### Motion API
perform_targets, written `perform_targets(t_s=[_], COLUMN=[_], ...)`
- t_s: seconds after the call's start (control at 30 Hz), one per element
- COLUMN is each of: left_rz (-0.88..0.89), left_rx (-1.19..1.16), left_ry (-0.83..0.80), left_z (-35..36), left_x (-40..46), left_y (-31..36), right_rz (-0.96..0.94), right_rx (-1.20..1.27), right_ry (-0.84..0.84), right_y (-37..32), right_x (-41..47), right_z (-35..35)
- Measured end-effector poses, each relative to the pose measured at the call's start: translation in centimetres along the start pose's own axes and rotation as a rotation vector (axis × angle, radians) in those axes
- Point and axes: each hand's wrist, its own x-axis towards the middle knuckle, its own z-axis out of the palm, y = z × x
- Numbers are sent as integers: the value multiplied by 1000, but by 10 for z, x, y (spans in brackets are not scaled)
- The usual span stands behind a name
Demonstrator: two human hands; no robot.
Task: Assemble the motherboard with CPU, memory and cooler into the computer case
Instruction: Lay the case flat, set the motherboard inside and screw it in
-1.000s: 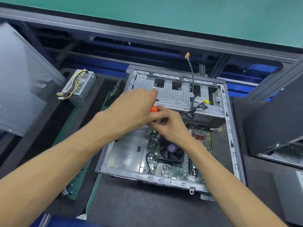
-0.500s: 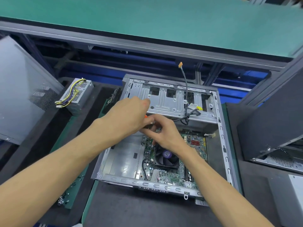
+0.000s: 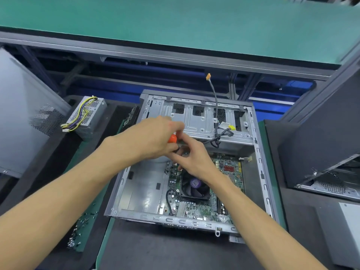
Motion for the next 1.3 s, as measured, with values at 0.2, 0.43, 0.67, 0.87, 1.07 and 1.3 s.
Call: perform_targets(t_s=[0.2,0.43,0.67,0.87,1.07,1.3], left_rz=[-25,119,-4,76,10,74], left_rx=[57,-120,31,-94,13,-71], left_ry=[39,-134,34,-80,21,27], left_z=[5,3,7,2,7,7], left_x=[-1,5,5,1,2,1], left_y=[5,-1,6,4,9,8], right_rz=[-11,17,50,55,45,55], right_rx=[5,77,129,107,81,74], right_ry=[30,4,-10,-11,-11,-25], right_y=[0,-4,-5,-6,-7,-7], right_x=[1,-1,-2,0,1,2], right_z=[-5,-7,-4,-6,-5,-8])
